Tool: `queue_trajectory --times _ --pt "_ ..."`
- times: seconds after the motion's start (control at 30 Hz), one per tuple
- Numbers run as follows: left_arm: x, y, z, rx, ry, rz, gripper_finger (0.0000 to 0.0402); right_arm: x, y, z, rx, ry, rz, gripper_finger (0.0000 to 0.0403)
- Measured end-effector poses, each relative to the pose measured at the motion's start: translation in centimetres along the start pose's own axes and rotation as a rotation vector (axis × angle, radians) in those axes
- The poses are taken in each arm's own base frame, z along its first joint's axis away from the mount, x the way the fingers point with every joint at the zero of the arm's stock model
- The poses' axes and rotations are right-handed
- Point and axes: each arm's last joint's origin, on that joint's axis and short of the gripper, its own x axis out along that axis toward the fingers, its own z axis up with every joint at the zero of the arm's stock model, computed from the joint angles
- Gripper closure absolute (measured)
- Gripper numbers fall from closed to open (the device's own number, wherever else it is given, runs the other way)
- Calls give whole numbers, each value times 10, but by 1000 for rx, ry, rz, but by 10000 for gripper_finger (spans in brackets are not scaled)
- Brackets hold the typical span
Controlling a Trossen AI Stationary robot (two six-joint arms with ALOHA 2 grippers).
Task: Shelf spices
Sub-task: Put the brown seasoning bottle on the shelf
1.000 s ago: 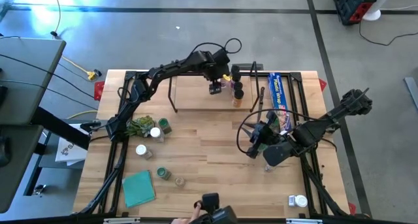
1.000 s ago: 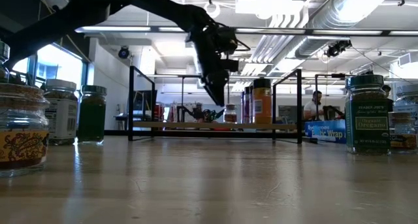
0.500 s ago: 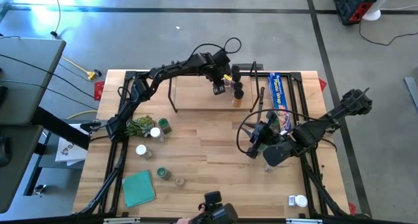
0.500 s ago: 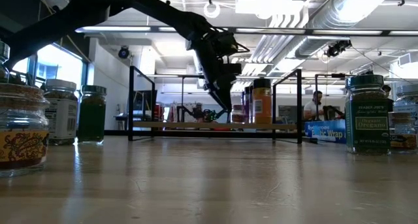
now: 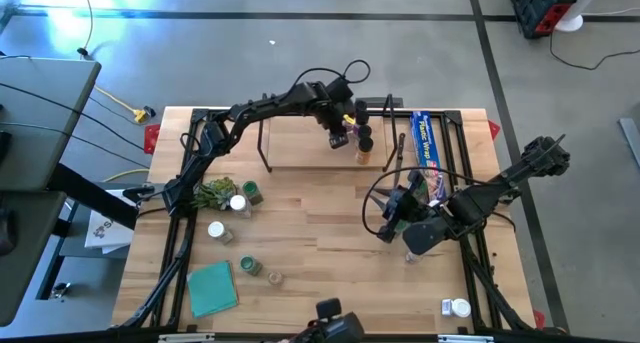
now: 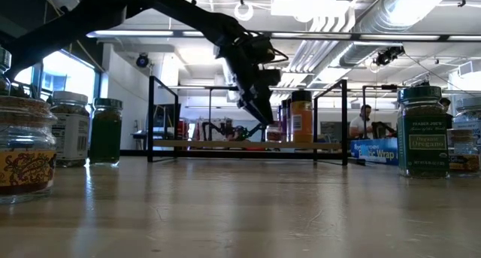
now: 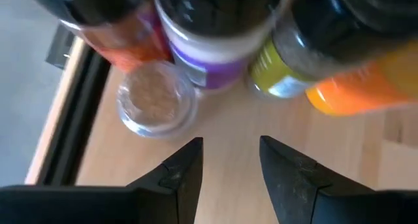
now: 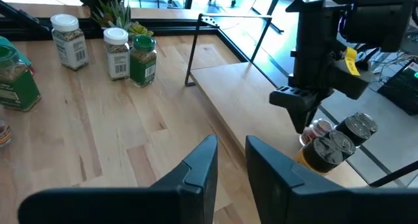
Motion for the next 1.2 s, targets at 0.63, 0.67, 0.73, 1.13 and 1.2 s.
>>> queue_trajectory --times 0.63,0.67,0.73,1.13,1.2 --pt "-21 11 16 -82 -153 150 257 0 0 -1 -15 4 -3 330" --pt "-18 12 17 -78 -163 152 257 0 0 -1 -15 4 -3 330" --pt "-13 12 16 -78 -156 152 257 0 0 -1 -15 3 -4 330" --pt "1 16 11 -60 -108 206 257 0 0 0 -5 -1 -4 330" --pt "1 17 10 -57 -105 209 257 0 0 0 -5 -1 -4 330"
